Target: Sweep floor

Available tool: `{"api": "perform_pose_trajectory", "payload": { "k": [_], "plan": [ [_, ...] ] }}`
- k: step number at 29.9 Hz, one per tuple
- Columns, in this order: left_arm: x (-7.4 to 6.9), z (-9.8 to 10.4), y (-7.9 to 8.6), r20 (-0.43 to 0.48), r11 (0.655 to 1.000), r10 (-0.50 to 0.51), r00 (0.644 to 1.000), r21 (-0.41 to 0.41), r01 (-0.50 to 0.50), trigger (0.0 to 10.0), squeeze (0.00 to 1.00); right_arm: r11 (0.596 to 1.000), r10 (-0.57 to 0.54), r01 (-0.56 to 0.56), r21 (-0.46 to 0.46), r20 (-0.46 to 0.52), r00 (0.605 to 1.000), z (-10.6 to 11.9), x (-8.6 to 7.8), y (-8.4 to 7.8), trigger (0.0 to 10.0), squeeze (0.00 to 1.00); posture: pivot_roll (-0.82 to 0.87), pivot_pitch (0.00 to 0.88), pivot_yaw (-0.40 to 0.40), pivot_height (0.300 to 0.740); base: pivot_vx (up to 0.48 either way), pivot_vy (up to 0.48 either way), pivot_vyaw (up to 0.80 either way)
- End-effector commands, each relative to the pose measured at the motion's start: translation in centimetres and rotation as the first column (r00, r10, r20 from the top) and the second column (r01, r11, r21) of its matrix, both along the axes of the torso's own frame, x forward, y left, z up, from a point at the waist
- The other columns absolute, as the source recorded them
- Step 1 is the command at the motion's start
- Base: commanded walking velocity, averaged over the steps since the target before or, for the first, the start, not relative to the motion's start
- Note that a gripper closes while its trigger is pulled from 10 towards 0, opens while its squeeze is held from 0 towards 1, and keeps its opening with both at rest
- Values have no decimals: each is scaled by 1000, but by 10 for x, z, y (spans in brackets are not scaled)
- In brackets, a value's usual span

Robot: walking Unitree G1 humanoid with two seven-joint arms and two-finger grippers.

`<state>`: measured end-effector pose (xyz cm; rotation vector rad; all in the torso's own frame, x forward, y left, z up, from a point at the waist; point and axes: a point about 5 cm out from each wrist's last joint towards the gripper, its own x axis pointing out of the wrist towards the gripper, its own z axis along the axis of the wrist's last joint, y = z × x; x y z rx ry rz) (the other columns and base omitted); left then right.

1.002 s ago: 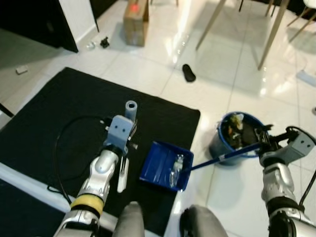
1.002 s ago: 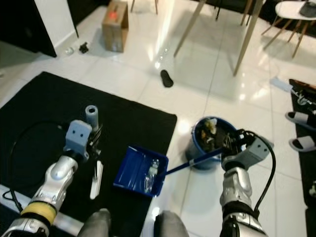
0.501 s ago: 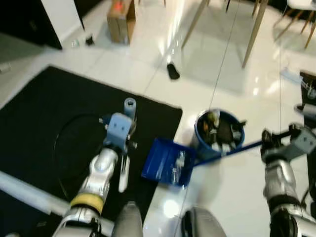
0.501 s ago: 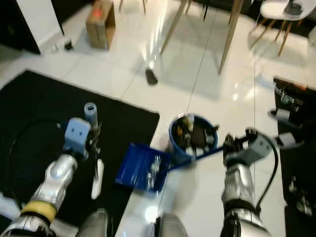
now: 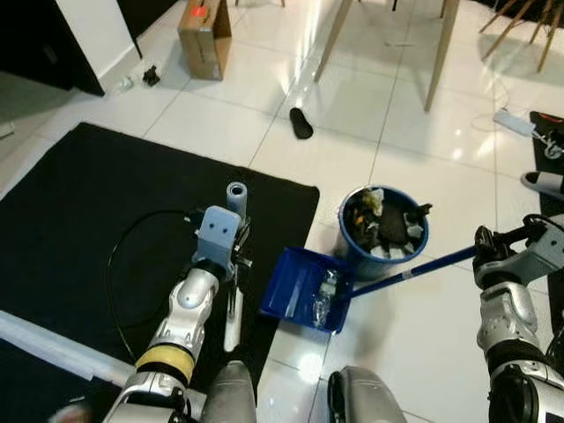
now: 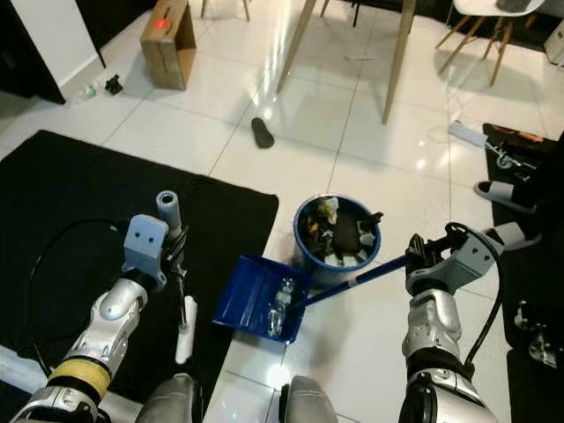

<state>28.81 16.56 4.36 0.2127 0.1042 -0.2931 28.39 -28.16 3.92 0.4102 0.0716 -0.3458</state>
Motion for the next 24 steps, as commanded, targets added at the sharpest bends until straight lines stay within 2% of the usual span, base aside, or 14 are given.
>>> {"api": "perform_pose_trajectory", "payload": {
  "k": [1,8,11,13,15,16,20,24],
  "plan": [
    [2,2,0,6,1000,-6,1000,10,6,10000,0,1000,-29,29,1,25,999,5,1,-7,10000,0,66,36,-28,740,0,0,0],
    [4,3,0,12,1000,2,1000,17,-3,10000,0,994,-79,88,-61,137,987,40,15,-30,10000,0,64,25,-27,740,0,0,0],
    [5,4,0,14,1000,8,1000,20,-8,10000,0,992,-86,101,-79,166,982,49,17,-35,10000,0,64,23,-26,740,0,0,0],
    [6,4,2,15,1000,17,1000,25,-17,10000,0,980,-114,149,-134,240,964,73,22,-47,10000,0,61,21,-24,740,0,0,0],
    [6,4,2,16,999,19,1000,27,-19,10000,0,975,-119,161,-153,254,960,78,24,-50,10000,0,61,21,-24,740,0,0,0],
    [6,3,3,13,999,27,1000,30,-27,10000,0,968,-131,183,-172,280,951,89,26,-55,10000,0,58,22,-23,740,0,0,0],
    [5,2,4,7,999,33,999,37,-33,10000,0,966,-136,192,-175,289,948,99,31,-59,10000,0,59,23,-27,740,0,0,0],
    [4,0,5,-2,998,38,999,44,-38,10000,0,967,-115,172,-188,283,952,100,35,-55,10000,0,62,25,-26,740,0,0,0]
  ]
}}
